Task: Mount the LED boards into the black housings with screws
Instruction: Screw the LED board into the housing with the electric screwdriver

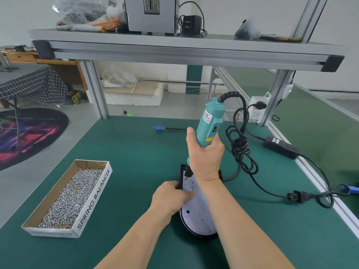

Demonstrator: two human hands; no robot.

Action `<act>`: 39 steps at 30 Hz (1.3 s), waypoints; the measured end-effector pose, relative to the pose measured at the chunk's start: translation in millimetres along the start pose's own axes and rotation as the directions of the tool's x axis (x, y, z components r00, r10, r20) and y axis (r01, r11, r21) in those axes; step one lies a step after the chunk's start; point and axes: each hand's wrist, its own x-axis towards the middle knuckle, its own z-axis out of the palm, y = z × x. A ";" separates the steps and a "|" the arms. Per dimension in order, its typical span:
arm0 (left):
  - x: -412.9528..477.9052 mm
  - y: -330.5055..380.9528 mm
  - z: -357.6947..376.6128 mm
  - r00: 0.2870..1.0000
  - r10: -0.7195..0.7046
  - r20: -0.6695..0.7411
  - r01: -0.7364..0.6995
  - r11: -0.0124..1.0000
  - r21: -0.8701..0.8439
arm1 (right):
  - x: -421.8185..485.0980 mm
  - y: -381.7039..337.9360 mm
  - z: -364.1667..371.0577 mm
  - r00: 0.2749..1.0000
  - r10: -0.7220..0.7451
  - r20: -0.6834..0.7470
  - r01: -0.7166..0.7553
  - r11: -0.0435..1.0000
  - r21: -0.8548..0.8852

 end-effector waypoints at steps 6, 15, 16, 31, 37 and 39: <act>2.9 2.3 -3.2 0.999 -0.007 0.039 0.009 0.999 -0.038 | 0.3 -23.1 -13.8 1.000 0.011 -0.014 -0.010 0.998 0.058; 4.0 -4.1 -5.1 0.999 -0.003 0.045 0.005 0.998 -0.055 | 44.2 -13.6 -100.4 0.948 0.217 -0.235 -0.225 0.974 -0.009; 4.0 -4.4 -5.7 0.999 0.003 0.045 0.000 0.998 -0.056 | 45.3 -2.7 -113.2 0.941 0.236 -0.243 -0.261 0.962 -0.075; 9.6 -6.9 -5.9 0.998 0.022 0.055 -0.017 0.995 -0.097 | 51.2 72.0 -157.9 0.972 0.212 -0.104 -0.172 0.335 -0.926; 9.8 -7.4 -8.1 0.997 0.043 0.069 -0.040 0.998 -0.046 | 100.8 89.5 -85.7 0.841 0.487 0.235 0.019 0.407 -0.913; 9.4 -7.2 -8.9 0.998 0.043 0.053 -0.042 0.999 -0.024 | 106.4 98.8 -74.3 0.765 0.613 0.198 0.030 0.273 -0.962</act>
